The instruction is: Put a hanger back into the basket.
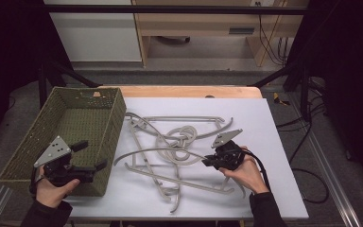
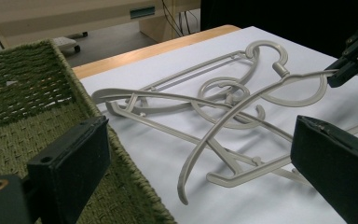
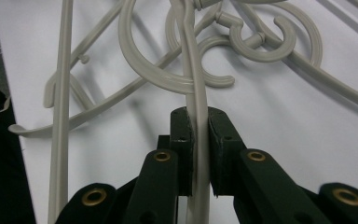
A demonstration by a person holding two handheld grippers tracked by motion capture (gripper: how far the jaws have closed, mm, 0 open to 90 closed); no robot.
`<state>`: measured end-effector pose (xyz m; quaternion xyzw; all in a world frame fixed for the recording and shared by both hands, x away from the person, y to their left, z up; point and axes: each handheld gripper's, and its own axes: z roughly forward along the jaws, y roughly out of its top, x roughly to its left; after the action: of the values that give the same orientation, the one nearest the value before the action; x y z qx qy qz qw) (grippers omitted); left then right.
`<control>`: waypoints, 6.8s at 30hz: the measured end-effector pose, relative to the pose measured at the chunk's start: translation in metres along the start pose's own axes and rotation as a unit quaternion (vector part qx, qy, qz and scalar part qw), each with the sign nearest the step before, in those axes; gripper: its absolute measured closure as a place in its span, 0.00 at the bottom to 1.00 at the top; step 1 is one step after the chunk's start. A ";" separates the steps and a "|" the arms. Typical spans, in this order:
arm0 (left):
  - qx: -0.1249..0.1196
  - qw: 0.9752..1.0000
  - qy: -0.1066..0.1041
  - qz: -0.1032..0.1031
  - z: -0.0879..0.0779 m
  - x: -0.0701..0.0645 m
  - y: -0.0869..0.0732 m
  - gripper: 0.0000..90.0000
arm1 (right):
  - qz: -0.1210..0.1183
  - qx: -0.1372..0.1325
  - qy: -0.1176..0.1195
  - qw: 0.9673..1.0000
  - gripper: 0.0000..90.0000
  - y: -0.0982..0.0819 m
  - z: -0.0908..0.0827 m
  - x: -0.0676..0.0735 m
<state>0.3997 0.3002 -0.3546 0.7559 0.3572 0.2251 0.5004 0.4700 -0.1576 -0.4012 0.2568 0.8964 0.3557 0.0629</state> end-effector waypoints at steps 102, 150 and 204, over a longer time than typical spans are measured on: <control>0.153 0.981 -0.025 0.115 0.063 -0.080 0.014 0.92 | 0.058 -0.254 -0.115 0.959 0.19 -0.030 -0.077 0.013; 0.097 0.983 0.129 0.084 0.003 0.052 0.094 0.92 | 0.127 -0.259 -0.171 0.942 0.04 -0.076 -0.090 0.009; 0.224 0.949 0.224 -0.003 -0.030 0.160 -0.011 0.91 | 0.127 -0.250 -0.167 0.945 0.04 -0.075 -0.084 0.008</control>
<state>0.4781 0.4429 -0.3558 0.7778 0.5034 0.3011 0.2259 0.4071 -0.2510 -0.3890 0.4005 0.7152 0.5256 0.2277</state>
